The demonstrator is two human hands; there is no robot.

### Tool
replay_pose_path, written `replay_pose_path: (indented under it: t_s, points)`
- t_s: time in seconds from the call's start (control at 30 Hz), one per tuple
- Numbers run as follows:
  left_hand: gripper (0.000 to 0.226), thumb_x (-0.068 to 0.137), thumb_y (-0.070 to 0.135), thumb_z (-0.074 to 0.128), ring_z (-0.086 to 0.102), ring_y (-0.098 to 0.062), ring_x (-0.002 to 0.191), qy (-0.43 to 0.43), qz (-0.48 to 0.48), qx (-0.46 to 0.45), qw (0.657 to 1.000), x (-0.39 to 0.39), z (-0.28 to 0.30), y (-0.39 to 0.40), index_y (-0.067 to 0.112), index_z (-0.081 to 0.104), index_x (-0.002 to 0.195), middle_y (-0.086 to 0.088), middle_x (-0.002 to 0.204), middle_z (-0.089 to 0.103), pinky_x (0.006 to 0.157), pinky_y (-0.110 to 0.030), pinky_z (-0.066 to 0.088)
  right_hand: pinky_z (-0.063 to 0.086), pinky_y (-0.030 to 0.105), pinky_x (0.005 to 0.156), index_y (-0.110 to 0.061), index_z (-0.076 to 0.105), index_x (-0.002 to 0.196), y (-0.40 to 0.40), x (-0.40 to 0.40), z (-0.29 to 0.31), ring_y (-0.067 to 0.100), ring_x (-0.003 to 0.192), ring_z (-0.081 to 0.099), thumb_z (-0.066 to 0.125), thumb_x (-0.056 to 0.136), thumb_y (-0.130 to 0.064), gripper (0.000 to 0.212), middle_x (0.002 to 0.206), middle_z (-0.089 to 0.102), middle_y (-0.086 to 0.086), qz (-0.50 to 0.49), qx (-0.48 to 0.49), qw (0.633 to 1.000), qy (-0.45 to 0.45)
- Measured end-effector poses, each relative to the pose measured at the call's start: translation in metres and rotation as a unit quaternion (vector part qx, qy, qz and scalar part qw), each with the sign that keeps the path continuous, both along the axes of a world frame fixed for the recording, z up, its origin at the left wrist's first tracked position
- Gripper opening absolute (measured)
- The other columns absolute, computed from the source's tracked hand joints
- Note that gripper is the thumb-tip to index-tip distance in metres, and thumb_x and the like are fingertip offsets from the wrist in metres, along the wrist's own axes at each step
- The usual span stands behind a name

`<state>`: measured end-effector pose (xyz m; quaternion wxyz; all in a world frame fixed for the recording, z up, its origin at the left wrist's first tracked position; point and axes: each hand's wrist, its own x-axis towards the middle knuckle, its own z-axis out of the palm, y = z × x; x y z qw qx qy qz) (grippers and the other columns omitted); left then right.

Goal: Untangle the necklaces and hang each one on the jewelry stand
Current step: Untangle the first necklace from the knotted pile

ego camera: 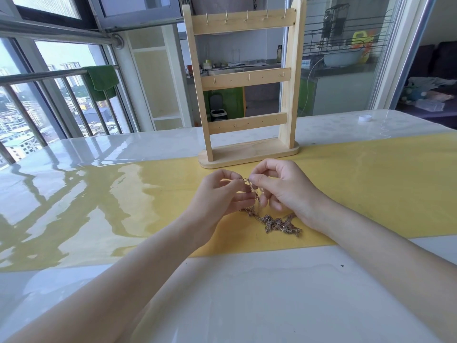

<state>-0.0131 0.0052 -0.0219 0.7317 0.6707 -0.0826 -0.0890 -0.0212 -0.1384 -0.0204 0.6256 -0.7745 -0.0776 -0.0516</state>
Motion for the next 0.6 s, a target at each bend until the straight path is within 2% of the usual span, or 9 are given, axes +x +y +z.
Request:
replay_pose_path:
  t_s: [0.07,0.17,0.2,0.3,0.37,0.47,0.53,0.6]
  points:
    - [0.005,0.094,0.002,0.052,0.068,-0.017,0.068,0.034,-0.002,-0.030,0.999,0.0006,0.0010,0.0005,0.005,0.051,0.090,-0.006,0.074,0.060,0.070,-0.024,0.059,0.034,0.020,0.038,-0.012,0.057,0.081,0.0011,0.0000,-0.0020,0.013,0.043,0.057,0.058,0.093,-0.012,0.012,0.075,0.060,0.000,-0.015,-0.032,0.999,-0.013]
    - [0.007,0.094,-0.001,0.051,0.067,-0.019,0.073,0.066,-0.003,-0.070,0.995,0.0009,0.0018,0.0014,0.005,0.051,0.090,-0.009,0.078,0.060,0.071,-0.027,0.059,0.041,0.023,0.044,-0.015,0.057,0.080,0.0031,0.0011,-0.0043,0.035,0.057,0.063,0.058,0.092,-0.016,0.012,0.062,0.064,0.001,-0.026,-0.065,0.997,-0.026]
    - [0.008,0.093,-0.001,0.051,0.067,-0.019,0.074,0.069,-0.004,-0.084,0.994,0.0009,0.0020,0.0013,0.005,0.051,0.089,-0.009,0.079,0.060,0.073,-0.028,0.059,0.042,0.023,0.043,-0.014,0.057,0.080,0.0037,0.0012,-0.0046,0.035,0.060,0.065,0.058,0.093,-0.015,0.012,0.064,0.064,0.000,-0.025,-0.061,0.997,-0.026]
    - [0.010,0.093,-0.002,0.050,0.064,-0.018,0.070,0.069,0.000,-0.115,0.991,0.0015,0.0030,-0.0002,0.005,0.052,0.087,-0.007,0.072,0.057,0.077,-0.030,0.058,0.042,0.022,0.039,-0.009,0.057,0.082,0.0044,0.0010,-0.0042,0.020,0.056,0.065,0.056,0.094,-0.011,0.012,0.073,0.063,0.001,-0.004,-0.028,0.999,-0.018]
    - [0.012,0.094,0.000,0.050,0.062,-0.018,0.065,0.069,0.002,-0.122,0.990,0.0026,0.0029,-0.0006,0.005,0.054,0.083,-0.004,0.065,0.056,0.077,-0.031,0.057,0.041,0.022,0.038,-0.006,0.057,0.083,0.0041,0.0011,-0.0043,0.018,0.054,0.064,0.056,0.094,-0.009,0.011,0.070,0.062,0.004,0.014,-0.005,1.000,-0.004]
    - [0.014,0.094,0.003,0.051,0.059,-0.014,0.054,0.059,0.006,-0.109,0.992,0.0039,0.0021,0.0003,0.005,0.055,0.081,0.000,0.057,0.053,0.065,-0.026,0.058,0.041,0.022,0.042,-0.006,0.058,0.083,0.0045,0.0026,-0.0062,0.020,0.054,0.060,0.056,0.094,-0.010,0.011,0.067,0.064,0.005,0.011,-0.021,1.000,0.017]
    - [0.014,0.094,0.004,0.052,0.052,-0.010,0.049,0.050,0.020,-0.097,0.994,0.0051,0.0035,0.0008,0.006,0.055,0.080,0.000,0.061,0.049,0.053,-0.020,0.050,0.038,0.021,0.044,-0.009,0.058,0.081,0.0039,0.0037,-0.0079,0.016,0.046,0.052,0.056,0.093,-0.010,0.013,0.066,0.064,0.005,-0.011,-0.058,0.998,0.034]
    - [0.013,0.094,0.005,0.051,0.045,-0.007,0.047,0.047,0.025,-0.101,0.993,0.0066,0.0063,0.0020,0.006,0.054,0.082,-0.001,0.069,0.045,0.046,-0.016,0.042,0.032,0.020,0.040,-0.011,0.056,0.080,0.0018,0.0040,-0.0076,0.014,0.042,0.042,0.055,0.093,-0.010,0.013,0.063,0.064,0.004,-0.020,-0.051,0.997,0.062]
